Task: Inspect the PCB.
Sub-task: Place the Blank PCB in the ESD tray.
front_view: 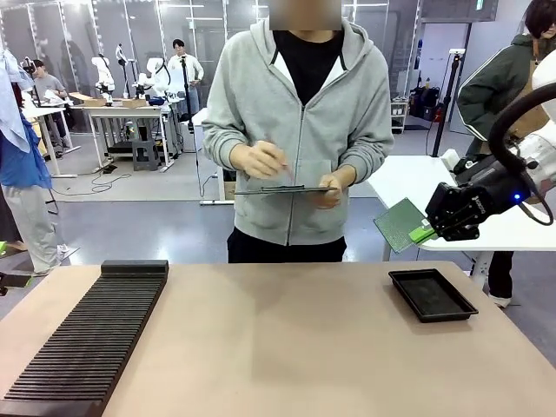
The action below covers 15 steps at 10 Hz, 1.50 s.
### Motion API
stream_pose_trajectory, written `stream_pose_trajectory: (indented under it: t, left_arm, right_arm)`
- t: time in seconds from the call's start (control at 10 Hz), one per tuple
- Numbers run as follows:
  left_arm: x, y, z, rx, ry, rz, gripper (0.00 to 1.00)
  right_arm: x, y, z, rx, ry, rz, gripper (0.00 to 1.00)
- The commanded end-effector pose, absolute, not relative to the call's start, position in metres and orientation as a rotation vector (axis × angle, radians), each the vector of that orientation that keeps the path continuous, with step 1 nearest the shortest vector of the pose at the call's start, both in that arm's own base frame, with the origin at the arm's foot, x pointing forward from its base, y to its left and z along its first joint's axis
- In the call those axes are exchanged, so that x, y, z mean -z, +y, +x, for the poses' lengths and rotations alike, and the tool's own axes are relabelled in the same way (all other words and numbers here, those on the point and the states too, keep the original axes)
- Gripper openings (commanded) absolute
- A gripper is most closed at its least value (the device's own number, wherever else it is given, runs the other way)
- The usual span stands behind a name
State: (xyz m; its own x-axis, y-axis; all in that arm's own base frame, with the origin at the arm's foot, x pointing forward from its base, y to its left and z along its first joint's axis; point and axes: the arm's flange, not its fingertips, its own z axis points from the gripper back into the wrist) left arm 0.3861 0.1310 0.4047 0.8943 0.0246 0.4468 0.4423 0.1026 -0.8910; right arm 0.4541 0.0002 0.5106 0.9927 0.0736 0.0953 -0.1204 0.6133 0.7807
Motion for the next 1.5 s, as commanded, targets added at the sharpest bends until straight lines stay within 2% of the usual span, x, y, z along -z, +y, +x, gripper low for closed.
stream_pose_trajectory:
  t: [0.0, 0.3, 1.0, 1.4]
  left_arm:
    - [-0.405, 0.131, 0.385, 0.321, -0.397, -1.444, 1.0]
    - [-0.405, 0.131, 0.385, 0.321, -0.397, -1.444, 1.0]
    - [-0.405, 0.131, 0.385, 0.321, -0.397, -1.444, 1.0]
    - [-0.405, 0.131, 0.385, 0.321, -0.397, -1.444, 1.0]
  right_arm:
    - [-0.512, -0.001, 0.455, -0.116, -0.057, 0.887, 0.03]
    - [-0.51, 0.0, 0.454, -0.113, -0.054, 0.902, 0.03]
    - [-0.438, -0.055, 0.57, -0.023, -0.027, 0.587, 0.03]
    - [-0.385, -0.08, 0.617, 0.059, 0.004, 0.471, 0.03]
